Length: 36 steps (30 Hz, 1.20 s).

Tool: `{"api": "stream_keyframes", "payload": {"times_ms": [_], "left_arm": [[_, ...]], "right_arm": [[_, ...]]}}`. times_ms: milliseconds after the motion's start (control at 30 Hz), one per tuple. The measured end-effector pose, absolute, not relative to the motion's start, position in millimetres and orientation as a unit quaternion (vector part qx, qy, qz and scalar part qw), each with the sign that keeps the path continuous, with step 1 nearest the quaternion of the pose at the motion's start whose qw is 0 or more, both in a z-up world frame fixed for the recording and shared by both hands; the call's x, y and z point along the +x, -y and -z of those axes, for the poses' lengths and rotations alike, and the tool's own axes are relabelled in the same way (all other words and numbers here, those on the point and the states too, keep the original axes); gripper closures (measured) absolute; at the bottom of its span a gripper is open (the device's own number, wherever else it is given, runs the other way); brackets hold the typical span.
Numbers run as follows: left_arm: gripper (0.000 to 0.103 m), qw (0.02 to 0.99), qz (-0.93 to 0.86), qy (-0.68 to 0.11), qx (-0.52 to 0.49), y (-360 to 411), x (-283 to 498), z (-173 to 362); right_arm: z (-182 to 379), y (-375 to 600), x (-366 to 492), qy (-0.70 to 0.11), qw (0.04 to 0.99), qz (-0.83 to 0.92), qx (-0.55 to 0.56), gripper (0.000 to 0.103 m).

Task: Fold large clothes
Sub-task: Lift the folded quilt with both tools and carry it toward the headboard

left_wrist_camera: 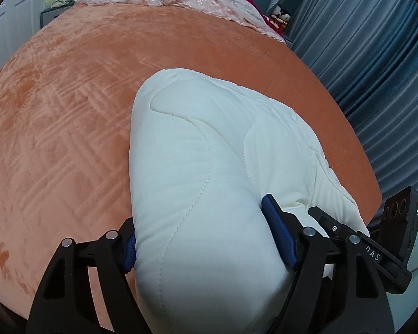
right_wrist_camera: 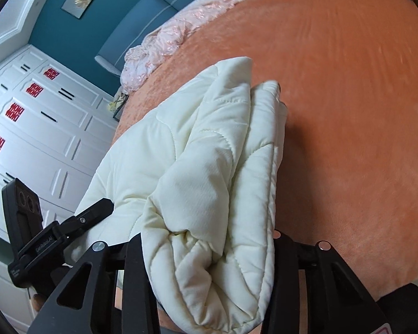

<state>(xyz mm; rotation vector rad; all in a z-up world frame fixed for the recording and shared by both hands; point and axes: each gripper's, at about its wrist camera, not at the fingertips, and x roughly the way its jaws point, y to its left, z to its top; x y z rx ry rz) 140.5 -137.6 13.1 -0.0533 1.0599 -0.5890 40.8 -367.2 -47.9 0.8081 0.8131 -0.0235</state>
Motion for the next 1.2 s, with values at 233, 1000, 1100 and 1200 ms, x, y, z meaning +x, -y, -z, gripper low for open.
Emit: {"api": "stream_keyframes", "payload": {"times_ms": [233, 1000, 1100, 1200], "left_arm": [[0.031, 0.848, 0.294, -0.441, -0.023, 122.2, 123.8, -69.5], [0.031, 0.93, 0.315, -0.176, -0.076, -14.7, 106.6, -266.1], [0.031, 0.936, 0.309, -0.146, -0.081, -37.9, 118.8, -276.7], [0.031, 0.939, 0.304, -0.135, -0.091, -59.7, 139.8, -277.4]], "right_arm": [[-7.1, 351.3, 23.2, -0.346, 0.874, 0.016, 0.342, 0.066], [-235.1, 241.8, 38.8, -0.133, 0.971, -0.079, 0.182, 0.066], [-249.6, 222.0, 55.9, -0.116, 0.976, -0.091, 0.16, 0.066], [-254.7, 204.6, 75.8, -0.106, 0.979, -0.102, 0.142, 0.066]]}}
